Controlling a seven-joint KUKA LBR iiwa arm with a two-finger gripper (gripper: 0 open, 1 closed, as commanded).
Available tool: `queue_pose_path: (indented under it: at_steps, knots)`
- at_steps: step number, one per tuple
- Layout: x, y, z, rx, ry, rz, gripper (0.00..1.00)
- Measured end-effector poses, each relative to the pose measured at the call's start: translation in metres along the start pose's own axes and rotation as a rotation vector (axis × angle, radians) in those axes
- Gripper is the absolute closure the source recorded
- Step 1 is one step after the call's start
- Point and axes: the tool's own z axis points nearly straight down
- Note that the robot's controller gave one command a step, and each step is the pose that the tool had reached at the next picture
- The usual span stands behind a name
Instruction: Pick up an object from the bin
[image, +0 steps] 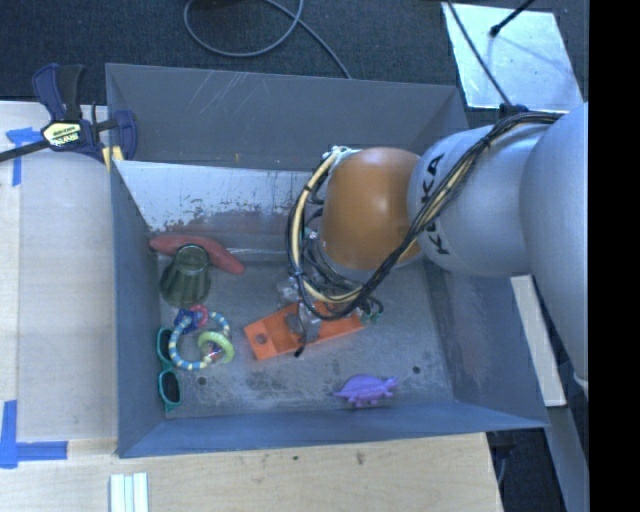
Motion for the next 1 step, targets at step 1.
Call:
queue_pose_path:
  at_steps: [1]
  knots:
    - [-0.0002, 0.0, -0.0089, 0.001, -0.001, 0.0, 1.0]
